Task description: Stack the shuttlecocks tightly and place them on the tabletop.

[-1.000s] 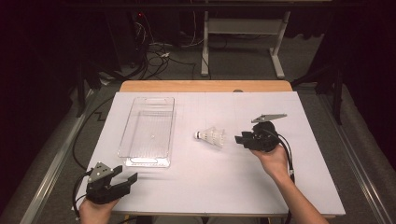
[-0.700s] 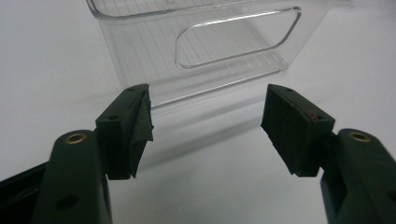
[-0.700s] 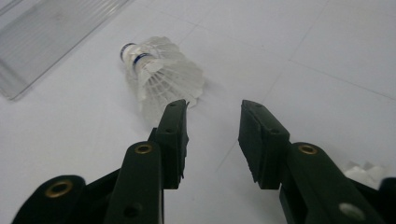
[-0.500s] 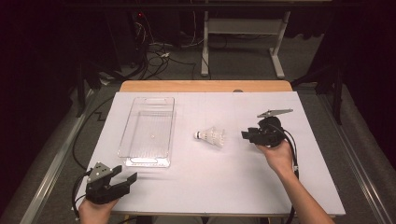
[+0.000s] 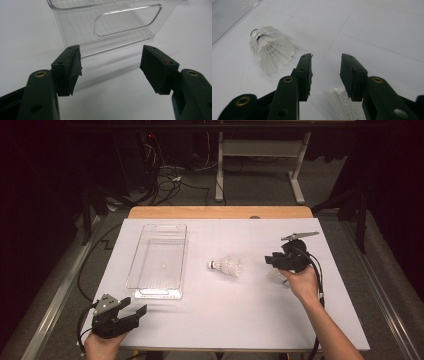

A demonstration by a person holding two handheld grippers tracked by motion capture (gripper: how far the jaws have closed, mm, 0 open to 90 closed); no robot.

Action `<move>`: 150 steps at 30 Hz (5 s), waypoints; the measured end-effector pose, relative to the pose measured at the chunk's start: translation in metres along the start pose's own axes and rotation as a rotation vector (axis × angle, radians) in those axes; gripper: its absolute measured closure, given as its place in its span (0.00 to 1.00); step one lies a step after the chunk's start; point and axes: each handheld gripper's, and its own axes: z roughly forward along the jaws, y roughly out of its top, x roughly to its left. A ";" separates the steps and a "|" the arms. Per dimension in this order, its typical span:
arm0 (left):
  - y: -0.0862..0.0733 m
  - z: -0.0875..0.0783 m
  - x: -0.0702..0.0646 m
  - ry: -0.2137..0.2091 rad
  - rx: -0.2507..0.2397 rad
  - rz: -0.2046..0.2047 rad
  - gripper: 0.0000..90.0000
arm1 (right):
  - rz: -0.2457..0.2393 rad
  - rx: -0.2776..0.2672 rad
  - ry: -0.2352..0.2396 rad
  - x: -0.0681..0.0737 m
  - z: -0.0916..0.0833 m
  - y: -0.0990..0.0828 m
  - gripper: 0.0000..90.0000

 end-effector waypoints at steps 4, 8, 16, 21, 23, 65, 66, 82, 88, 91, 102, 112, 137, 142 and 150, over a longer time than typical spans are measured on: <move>0.000 0.000 -0.001 -0.001 -0.002 -0.002 0.38 | 0.014 0.013 -0.020 -0.007 -0.001 0.001 0.68; 0.000 0.001 0.000 -0.004 -0.002 -0.002 0.38 | 0.031 0.027 -0.034 -0.012 0.002 0.002 0.68; 0.001 0.003 0.002 -0.010 0.001 -0.008 0.38 | 0.033 0.052 -0.062 -0.017 0.007 0.007 0.67; 0.002 0.003 0.002 -0.012 0.009 -0.004 0.37 | 0.045 0.064 -0.066 -0.020 0.009 0.006 0.67; 0.001 0.003 0.001 -0.011 0.004 -0.003 0.37 | 0.052 0.067 -0.067 -0.022 0.010 0.006 0.66; 0.001 0.003 0.003 -0.011 -0.006 -0.023 0.38 | 0.053 0.197 -0.058 -0.023 0.015 -0.008 1.00; 0.001 0.003 0.003 -0.012 -0.007 -0.024 0.38 | 0.048 0.199 -0.059 -0.022 0.016 -0.008 1.00; 0.001 0.002 0.000 -0.004 -0.006 -0.008 0.38 | -0.004 0.152 -0.007 -0.006 0.011 -0.013 1.00; 0.001 0.000 0.000 -0.009 -0.011 -0.002 0.38 | -0.040 0.114 0.018 0.011 0.009 -0.014 1.00; 0.001 0.001 0.000 -0.011 -0.010 -0.006 0.38 | -0.054 0.094 0.039 0.018 0.008 -0.014 1.00; 0.000 0.001 0.002 -0.009 -0.009 -0.018 0.38 | -0.075 0.051 0.105 0.036 0.010 -0.012 1.00; 0.000 0.001 0.001 -0.011 -0.009 -0.013 0.38 | -0.092 0.038 0.148 0.054 0.018 -0.013 1.00; 0.000 0.001 0.002 -0.009 -0.012 -0.015 0.38 | -0.161 0.022 0.225 0.090 0.039 -0.014 1.00; 0.000 0.002 0.001 -0.013 -0.006 -0.009 0.38 | -0.165 0.023 0.233 0.095 0.042 -0.012 1.00; 0.000 0.003 0.002 -0.019 -0.002 -0.014 0.38 | -0.185 0.033 0.244 0.098 0.047 -0.010 1.00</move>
